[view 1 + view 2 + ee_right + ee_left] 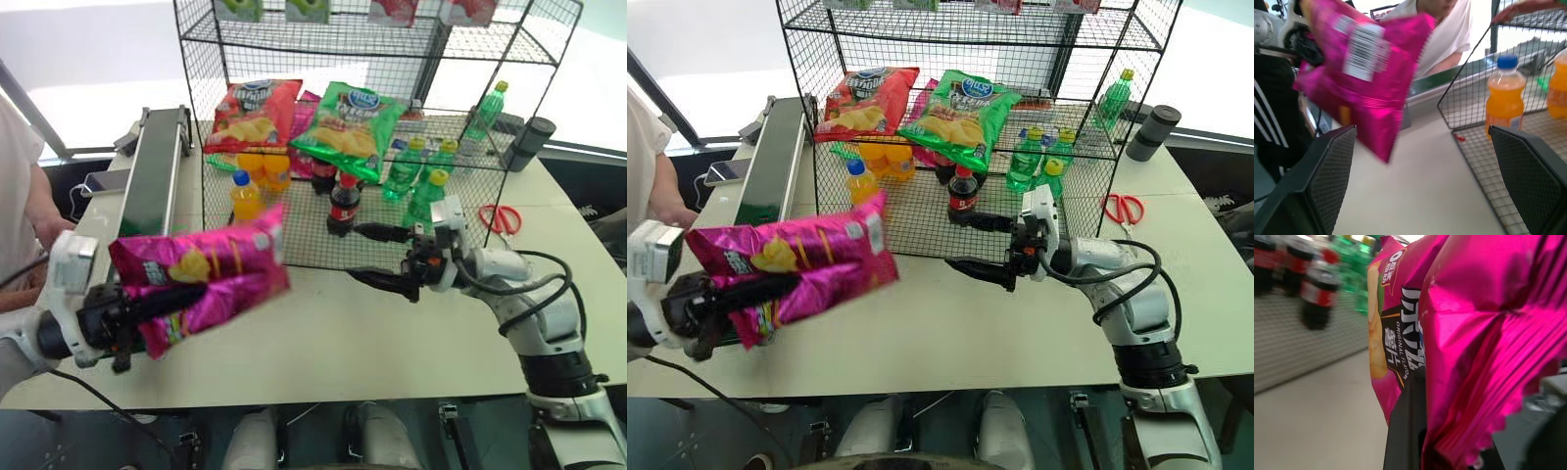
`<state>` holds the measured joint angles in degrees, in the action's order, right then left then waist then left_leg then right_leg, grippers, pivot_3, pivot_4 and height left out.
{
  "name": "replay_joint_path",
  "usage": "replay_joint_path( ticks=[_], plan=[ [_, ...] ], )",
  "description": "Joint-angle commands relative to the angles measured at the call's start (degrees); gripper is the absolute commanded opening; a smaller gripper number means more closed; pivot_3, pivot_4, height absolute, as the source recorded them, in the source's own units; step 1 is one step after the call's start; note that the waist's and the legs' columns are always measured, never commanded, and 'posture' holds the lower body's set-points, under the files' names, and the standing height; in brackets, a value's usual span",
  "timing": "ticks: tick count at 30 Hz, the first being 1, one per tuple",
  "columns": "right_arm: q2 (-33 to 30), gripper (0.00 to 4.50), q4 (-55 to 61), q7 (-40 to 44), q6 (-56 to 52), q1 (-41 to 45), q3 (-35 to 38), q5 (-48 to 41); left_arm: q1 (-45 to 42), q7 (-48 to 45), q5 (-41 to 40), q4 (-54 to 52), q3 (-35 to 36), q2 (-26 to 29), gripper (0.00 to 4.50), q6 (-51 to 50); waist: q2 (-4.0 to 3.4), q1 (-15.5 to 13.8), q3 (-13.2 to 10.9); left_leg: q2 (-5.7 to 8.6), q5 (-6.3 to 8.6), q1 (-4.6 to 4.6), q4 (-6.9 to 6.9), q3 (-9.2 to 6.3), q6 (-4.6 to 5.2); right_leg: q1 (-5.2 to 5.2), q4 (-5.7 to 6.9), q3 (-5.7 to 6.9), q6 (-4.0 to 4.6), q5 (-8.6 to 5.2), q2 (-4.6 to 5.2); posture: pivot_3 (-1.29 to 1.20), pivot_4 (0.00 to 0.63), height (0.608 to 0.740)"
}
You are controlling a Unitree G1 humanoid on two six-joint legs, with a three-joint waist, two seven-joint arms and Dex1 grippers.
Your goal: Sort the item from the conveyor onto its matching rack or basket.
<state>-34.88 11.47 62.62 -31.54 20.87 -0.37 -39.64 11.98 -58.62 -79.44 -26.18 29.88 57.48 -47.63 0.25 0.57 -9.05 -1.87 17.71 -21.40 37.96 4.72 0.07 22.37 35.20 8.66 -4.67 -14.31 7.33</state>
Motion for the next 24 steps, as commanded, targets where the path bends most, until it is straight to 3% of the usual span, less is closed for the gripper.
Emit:
replay_joint_path(
  ticks=[1,5,9,16,24],
  plan=[
    [-2.82,4.5,4.2,0.95,-9.31,0.42,1.39,-7.56,-5.21,-1.31,-7.76,1.0,-3.15,0.18,0.05,-4.56,0.0,-0.01,0.0,-0.01,0.0,0.0,0.0,0.0,-0.01,0.02,0.01,-0.01,0.0,0.0,-0.03,0.0,0.15,0.74],
    [-5.34,4.5,4.41,-1.38,-25.14,0.81,6.76,-23.6,-13.05,-0.36,-7.2,3.95,-8.64,-3.08,0.05,-5.91,0.04,-0.05,0.02,-0.01,-0.01,-0.02,0.0,0.0,-0.01,0.0,0.0,-0.05,0.01,0.01,-0.07,0.0,0.15,0.74],
    [-5.49,4.5,7.0,-3.88,-29.61,-0.13,8.02,-29.72,-19.68,-0.25,-8.9,6.33,-13.33,-6.19,0.05,-8.85,0.14,-0.15,0.08,-0.01,-0.01,-0.04,0.0,0.0,0.0,0.0,-0.05,-0.06,0.01,0.01,-0.08,0.0,0.15,0.74],
    [-3.0,4.5,9.13,-9.28,-33.74,1.36,5.78,-34.46,-27.38,-0.91,-3.21,8.24,-21.25,-11.91,0.05,-10.4,0.16,-0.04,0.09,-0.01,-0.01,-0.03,0.0,0.01,-0.01,-0.01,-0.05,-0.13,0.01,0.01,-0.12,0.0,0.15,0.74],
    [-3.06,4.5,10.12,-13.28,-38.52,0.71,5.29,-40.09,-29.76,-1.64,2.79,9.01,-23.13,-15.31,0.05,-9.09,0.17,-0.15,0.09,-0.01,-0.01,-0.08,0.0,0.02,0.0,0.02,-0.1,-0.14,0.01,0.01,-0.12,0.0,0.15,0.74]
  ],
)
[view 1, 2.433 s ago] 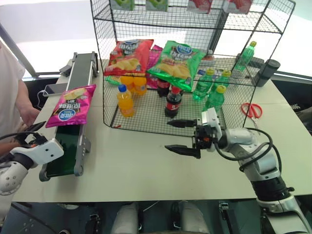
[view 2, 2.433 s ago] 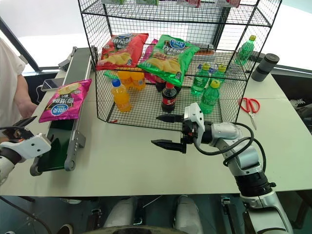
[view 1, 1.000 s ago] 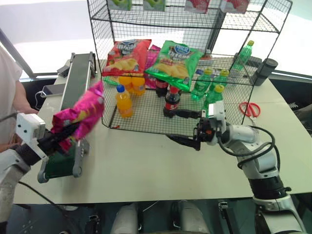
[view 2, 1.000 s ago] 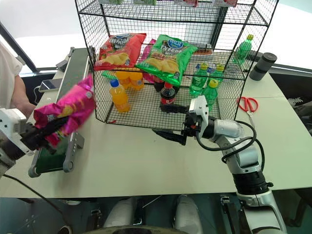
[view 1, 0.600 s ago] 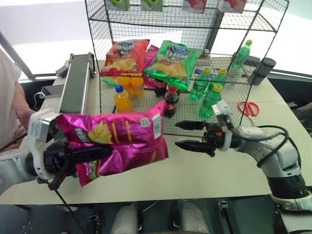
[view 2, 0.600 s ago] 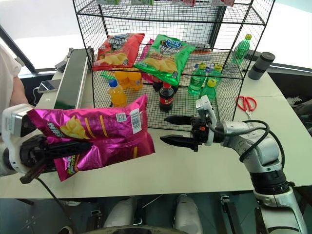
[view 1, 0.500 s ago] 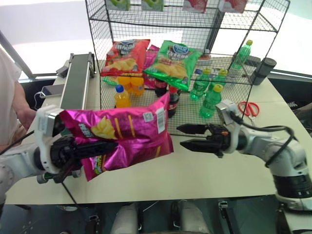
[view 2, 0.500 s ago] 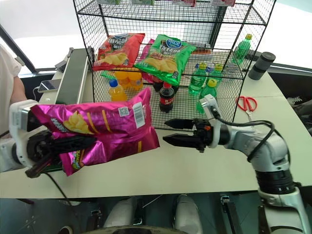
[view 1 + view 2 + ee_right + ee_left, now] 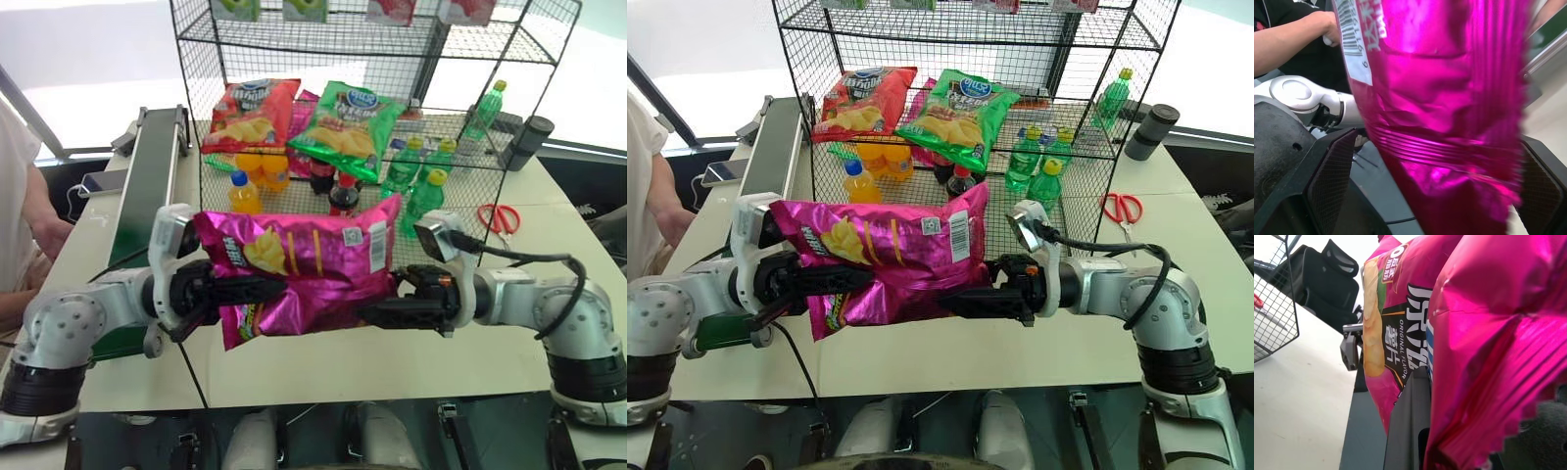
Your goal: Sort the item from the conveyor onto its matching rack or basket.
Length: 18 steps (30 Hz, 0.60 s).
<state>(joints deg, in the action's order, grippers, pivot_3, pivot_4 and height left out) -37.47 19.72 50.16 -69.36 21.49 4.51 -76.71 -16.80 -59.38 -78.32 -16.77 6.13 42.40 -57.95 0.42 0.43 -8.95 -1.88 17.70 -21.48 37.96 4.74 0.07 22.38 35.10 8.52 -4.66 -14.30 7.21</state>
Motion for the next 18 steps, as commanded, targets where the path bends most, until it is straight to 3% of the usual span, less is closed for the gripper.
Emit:
replay_joint_path(
  ticks=[1,5,6,8,13,15,18],
  plan=[
    [-0.6,4.5,2.02,-0.96,-0.96,-0.01,0.27,-3.02,-0.9,-1.09,2.21,-0.36,0.69,-0.42,0.05,1.32,0.0,-0.01,0.0,0.0,0.0,0.0,0.0,0.0,0.0,0.0,0.0,0.0,0.0,0.0,0.0,0.0,0.15,0.74],
    [-1.05,4.5,2.58,-0.68,-0.9,-0.47,-1.4,-0.57,-1.12,0.12,3.85,0.03,1.05,-2.59,0.05,2.67,0.01,-0.03,0.0,0.0,0.0,0.0,0.0,0.0,0.0,0.0,0.0,-0.01,0.0,0.0,0.0,0.0,0.15,0.74],
    [-0.95,4.25,2.17,-0.85,-0.83,-0.38,-1.57,-0.37,-1.27,0.57,4.19,0.05,1.15,-3.2,0.0,2.95,0.01,-0.04,0.0,0.0,0.0,0.0,0.0,0.0,0.01,0.0,0.0,-0.01,0.0,0.0,0.0,0.0,0.15,0.74],
    [-0.91,3.66,1.52,-1.12,-0.6,-0.14,-1.76,0.15,-1.21,0.88,4.57,-0.11,1.47,-3.88,0.0,2.96,0.01,-0.05,0.0,0.0,0.0,-0.01,0.0,0.0,0.01,0.01,0.0,-0.01,0.0,0.0,0.0,0.0,0.15,0.74],
    [-1.75,1.14,0.76,0.59,1.18,-0.06,-2.5,4.26,-0.09,1.73,5.16,-0.35,2.4,-3.83,0.0,2.86,0.01,-0.02,0.0,0.0,0.0,-0.01,0.0,-0.01,0.01,0.02,0.0,-0.01,0.0,0.0,0.0,0.0,0.15,0.74],
    [-1.71,0.19,0.25,1.0,2.27,-0.07,-2.35,5.56,-0.23,4.28,6.22,0.76,3.01,-3.97,0.6,3.08,0.01,-0.04,0.0,-0.01,0.0,-0.01,0.0,-0.01,0.01,0.02,0.0,-0.01,0.0,0.0,0.0,0.0,0.15,0.74],
    [-2.34,0.1,0.68,1.97,4.67,-1.02,-2.15,8.53,0.12,3.76,6.06,1.26,3.95,-3.27,1.88,2.51,0.02,-0.05,0.0,-0.01,0.0,-0.01,0.0,-0.01,0.01,0.02,0.0,-0.01,0.0,0.0,0.0,0.0,0.15,0.74]
  ],
)
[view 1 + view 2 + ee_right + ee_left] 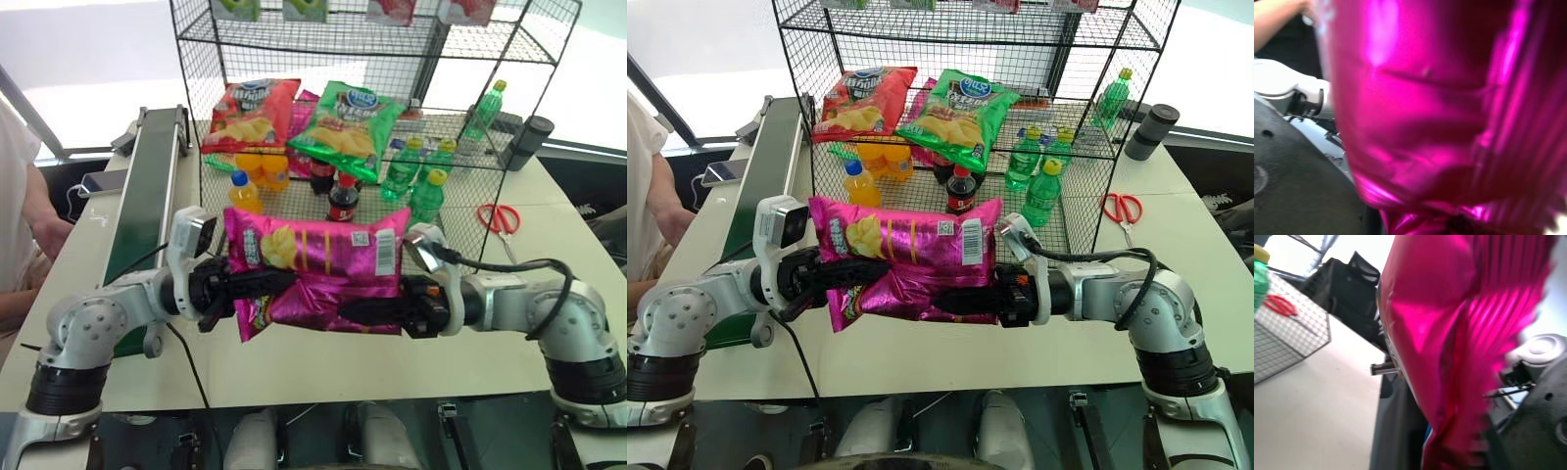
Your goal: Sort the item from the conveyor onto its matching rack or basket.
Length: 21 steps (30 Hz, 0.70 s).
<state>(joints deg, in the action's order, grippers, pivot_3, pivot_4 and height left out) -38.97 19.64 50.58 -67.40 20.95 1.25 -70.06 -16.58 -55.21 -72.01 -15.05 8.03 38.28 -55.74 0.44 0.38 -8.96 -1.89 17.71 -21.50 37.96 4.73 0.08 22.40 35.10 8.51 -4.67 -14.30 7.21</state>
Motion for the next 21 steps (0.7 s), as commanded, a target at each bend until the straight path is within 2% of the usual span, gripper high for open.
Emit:
replay_joint_path(
  ticks=[1,5,7,9,12,16,19,21],
  plan=[
    [-1.45,0.1,1.2,1.78,4.05,-1.31,1.68,3.36,0.42,-0.78,0.17,-0.39,2.4,1.39,2.41,0.17,0.0,0.0,0.0,0.0,0.0,0.0,0.0,0.0,0.0,0.0,0.0,0.0,0.0,0.0,0.0,0.0,0.15,0.74],
    [-4.36,0.1,2.73,2.99,8.13,-5.1,5.02,6.6,2.33,-1.54,2.42,-0.59,3.69,2.3,4.47,1.86,0.01,-0.66,0.0,0.01,0.02,-0.04,-0.01,0.02,0.03,0.03,-0.05,0.01,0.0,0.0,0.0,0.0,0.15,0.74],
    [-6.45,0.1,4.13,3.58,10.46,-8.64,8.47,7.9,3.56,-2.39,4.54,-0.87,3.8,2.79,4.5,3.09,0.01,-1.11,-0.01,0.01,0.02,-0.05,0.0,0.04,0.04,0.04,-0.07,0.03,0.0,0.0,0.0,0.0,0.15,0.74],
    [-8.57,0.1,5.81,3.87,15.27,-12.08,12.88,11.67,4.51,-3.04,10.0,-1.37,2.29,2.6,4.5,7.4,0.0,-1.3,-0.01,0.0,0.03,-0.03,-0.01,0.03,0.03,0.03,-0.07,0.03,0.0,-0.01,0.0,0.0,0.15,0.74],
    [-6.75,0.1,7.54,1.85,26.5,-13.97,19.16,18.16,3.07,-0.55,16.57,-0.92,1.56,-1.65,4.5,15.47,0.01,-1.71,-0.01,0.03,0.04,-0.05,-0.01,0.05,0.03,0.03,-0.14,0.03,0.0,-0.01,0.02,0.0,0.15,0.74],
    [-4.49,0.1,8.23,-2.58,28.47,-14.86,27.96,14.36,-0.08,1.2,21.23,-0.95,-0.37,-6.4,4.5,20.16,0.07,-2.56,-0.04,0.01,0.03,-0.04,0.0,0.07,0.03,0.02,-0.16,0.01,0.0,0.0,0.0,0.0,0.15,0.74],
    [-3.2,0.1,9.63,-6.49,31.59,-14.85,30.17,16.13,-1.45,2.75,21.82,-0.08,-1.07,-9.88,4.5,21.46,0.08,-2.58,-0.04,0.0,0.03,-0.02,-0.01,0.07,0.04,-0.01,-0.15,0.0,0.0,0.0,0.0,0.0,0.15,0.74],
    [-2.58,0.1,8.93,-9.96,36.62,-12.19,29.41,22.01,-2.1,2.67,25.55,1.09,-2.69,-11.34,4.5,24.43,0.08,-2.5,-0.04,-0.01,0.03,-0.03,-0.01,0.08,0.05,0.01,-0.14,0.0,-0.01,0.0,-0.02,0.0,0.15,0.74]
  ],
)
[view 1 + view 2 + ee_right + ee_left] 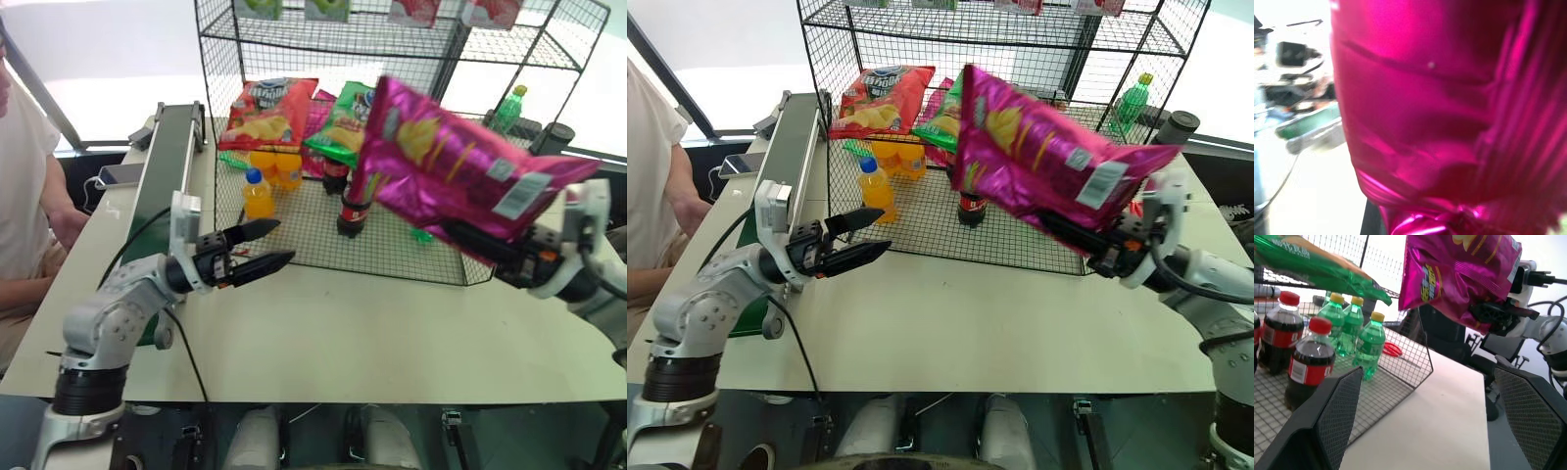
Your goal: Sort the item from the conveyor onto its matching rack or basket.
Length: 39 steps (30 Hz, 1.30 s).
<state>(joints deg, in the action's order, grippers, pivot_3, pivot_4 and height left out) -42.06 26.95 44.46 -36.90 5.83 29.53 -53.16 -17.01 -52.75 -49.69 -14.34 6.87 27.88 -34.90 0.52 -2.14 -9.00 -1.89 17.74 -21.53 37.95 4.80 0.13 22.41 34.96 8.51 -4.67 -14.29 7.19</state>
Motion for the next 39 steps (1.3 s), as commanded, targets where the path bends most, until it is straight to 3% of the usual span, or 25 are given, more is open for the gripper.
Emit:
replay_joint_path(
  ticks=[1,8,12,14,19,26,39],
  plan=[
    [0.32,0.1,1.2,-4.52,8.63,3.79,0.28,8.39,-2.01,0.24,4.4,1.0,-1.99,-1.5,4.5,4.49,-0.03,0.0,-0.01,0.01,0.0,0.02,0.0,0.0,0.0,0.0,0.01,0.0,0.0,0.0,-0.01,0.0,0.15,0.74],
    [-6.58,0.1,-15.07,-4.96,37.95,8.15,-7.76,39.87,-4.83,-0.3,8.05,4.4,-2.79,-3.02,4.5,8.04,0.01,0.01,-0.02,0.05,-0.01,0.03,0.03,0.05,0.0,0.0,0.03,-0.03,-0.01,-0.01,-0.06,0.0,0.15,0.74],
    [-12.37,0.1,-25.78,-13.0,50.27,13.13,-12.74,57.54,-4.22,-1.15,9.64,4.35,-3.23,-2.21,4.5,8.95,0.0,0.19,-0.03,0.06,-0.24,0.03,0.02,0.13,-0.38,0.03,0.05,-0.05,-0.05,-0.02,-0.07,0.0,0.15,0.74],
    [-15.0,0.1,-29.23,-18.38,53.01,15.16,-15.39,66.4,-3.95,-0.73,10.53,4.21,-3.12,-2.58,4.5,9.83,-0.01,0.47,-0.04,0.06,-0.28,0.05,0.01,0.17,-0.45,0.06,0.09,-0.09,-0.05,-0.02,-0.07,0.0,0.15,0.74],
    [-17.04,0.1,-33.57,-24.2,55.53,19.46,-22.78,79.17,-3.13,0.67,11.48,2.7,-3.87,-3.93,4.5,10.49,0.01,1.46,-0.04,-0.04,-0.36,0.1,-0.01,0.1,-0.59,0.0,0.09,-0.08,-0.05,-0.03,-0.13,0.0,0.15,0.74],
    [-15.16,0.1,-36.94,-25.48,48.17,28.03,-30.1,88.79,-2.76,0.75,12.66,2.01,-4.03,-3.78,4.5,11.01,-0.01,1.82,-0.05,-0.08,-0.41,0.11,-0.01,0.1,-0.68,0.02,0.13,-0.1,-0.05,-0.02,-0.14,0.0,0.15,0.74],
    [-9.31,0.1,-40.06,-27.28,36.94,31.9,-32.67,91.15,-2.62,1.73,14.52,1.59,-5.45,-4.54,4.5,11.82,0.0,1.78,-0.06,-0.08,-0.43,0.12,0.0,0.09,-0.71,-0.01,0.12,-0.09,-0.05,-0.02,-0.16,0.0,0.15,0.74]
  ],
)
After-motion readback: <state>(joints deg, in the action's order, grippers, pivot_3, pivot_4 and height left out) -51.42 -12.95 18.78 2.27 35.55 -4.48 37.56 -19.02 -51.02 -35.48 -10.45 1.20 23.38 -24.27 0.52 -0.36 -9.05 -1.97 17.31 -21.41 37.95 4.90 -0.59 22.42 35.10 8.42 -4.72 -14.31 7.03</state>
